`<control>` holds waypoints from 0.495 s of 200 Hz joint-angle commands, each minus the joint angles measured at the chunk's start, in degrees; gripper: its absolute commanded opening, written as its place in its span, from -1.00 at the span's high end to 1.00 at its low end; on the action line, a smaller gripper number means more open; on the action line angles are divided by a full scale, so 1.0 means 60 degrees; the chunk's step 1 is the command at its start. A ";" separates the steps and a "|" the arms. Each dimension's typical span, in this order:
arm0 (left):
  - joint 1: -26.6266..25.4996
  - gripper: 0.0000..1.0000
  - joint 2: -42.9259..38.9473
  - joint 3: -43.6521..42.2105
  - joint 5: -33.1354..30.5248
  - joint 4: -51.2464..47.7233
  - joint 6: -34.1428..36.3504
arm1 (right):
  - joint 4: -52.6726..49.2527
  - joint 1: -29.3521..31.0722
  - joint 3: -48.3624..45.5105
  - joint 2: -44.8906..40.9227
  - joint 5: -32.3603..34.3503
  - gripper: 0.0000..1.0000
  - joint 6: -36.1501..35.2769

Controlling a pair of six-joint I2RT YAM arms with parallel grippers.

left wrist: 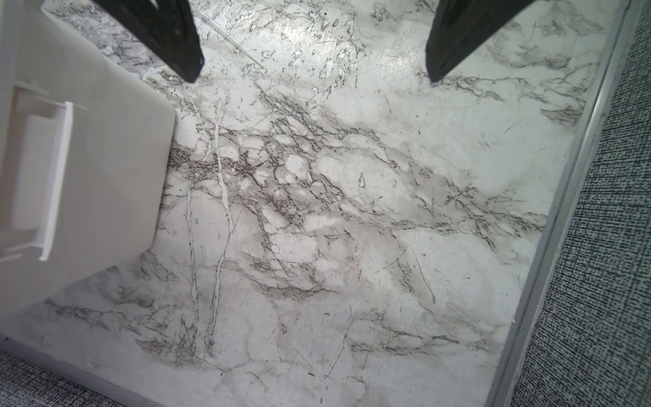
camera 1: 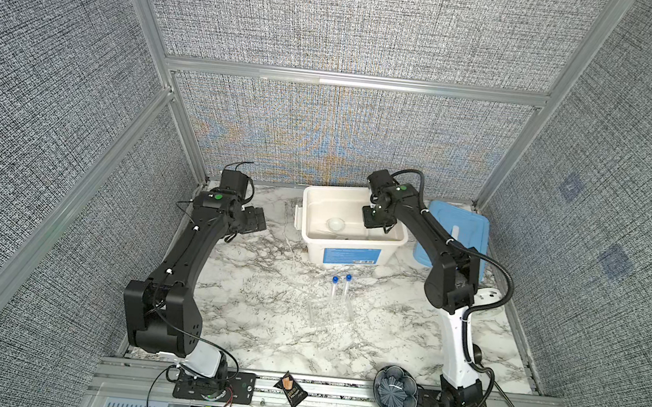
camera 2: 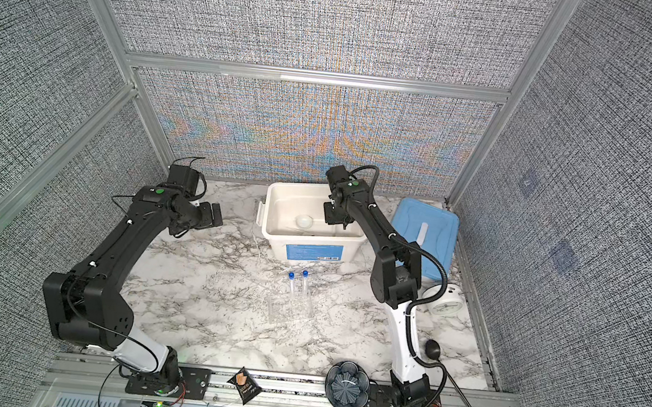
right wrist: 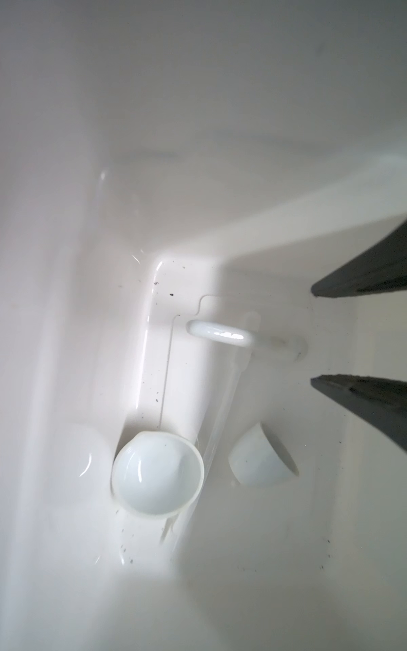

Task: Organize the chemistry lab equipment
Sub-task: 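Release the pestle in the bin and raise the right gripper, then move the right gripper over the blue lid's white handle and lower it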

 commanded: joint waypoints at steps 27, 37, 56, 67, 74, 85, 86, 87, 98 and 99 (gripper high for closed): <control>0.0010 -0.99 -0.0214 -0.0335 0.0087 0.0447 -0.0170 | 0.1744 -0.0168 -0.1860 -0.2422 0.0404 0.09 -0.0499; 0.0006 -0.99 -0.0222 -0.0376 0.0112 0.0503 -0.0201 | 0.1815 -0.0284 -0.2136 -0.2891 0.0529 0.09 -0.0462; 0.0001 -0.99 -0.0283 -0.0507 0.0088 0.0649 -0.0287 | 0.1912 -0.0615 -0.2694 -0.3700 0.0906 0.09 -0.0321; 0.0015 -0.99 -0.0336 -0.0597 0.0091 0.0731 -0.0325 | 0.1986 -0.0924 -0.3193 -0.4161 0.0859 0.05 -0.0173; 0.0009 -0.99 -0.0384 -0.0655 0.0101 0.0790 -0.0334 | 0.2021 -0.1205 -0.3545 -0.4443 0.0628 0.04 -0.0002; 0.0018 -0.99 -0.0447 -0.0762 0.0113 0.0903 -0.0333 | 0.2040 -0.1745 -0.4091 -0.4790 0.0225 0.03 0.0319; 0.0020 -0.99 -0.0462 -0.0772 0.0113 0.0904 -0.0333 | 0.2040 -0.1793 -0.4137 -0.4819 0.0194 0.03 0.0341; 0.0014 -0.99 -0.0462 -0.0777 0.0113 0.0905 -0.0333 | 0.2040 -0.1839 -0.4175 -0.4833 0.0163 0.03 0.0374; 0.0022 -0.99 -0.0519 -0.0889 0.0112 0.1016 -0.0347 | 0.1908 -0.2352 -0.4529 -0.4985 -0.0160 0.03 0.0651; 0.0022 -0.99 -0.0520 -0.0894 0.0112 0.1012 -0.0355 | 0.1893 -0.2396 -0.4547 -0.4990 -0.0204 0.03 0.0675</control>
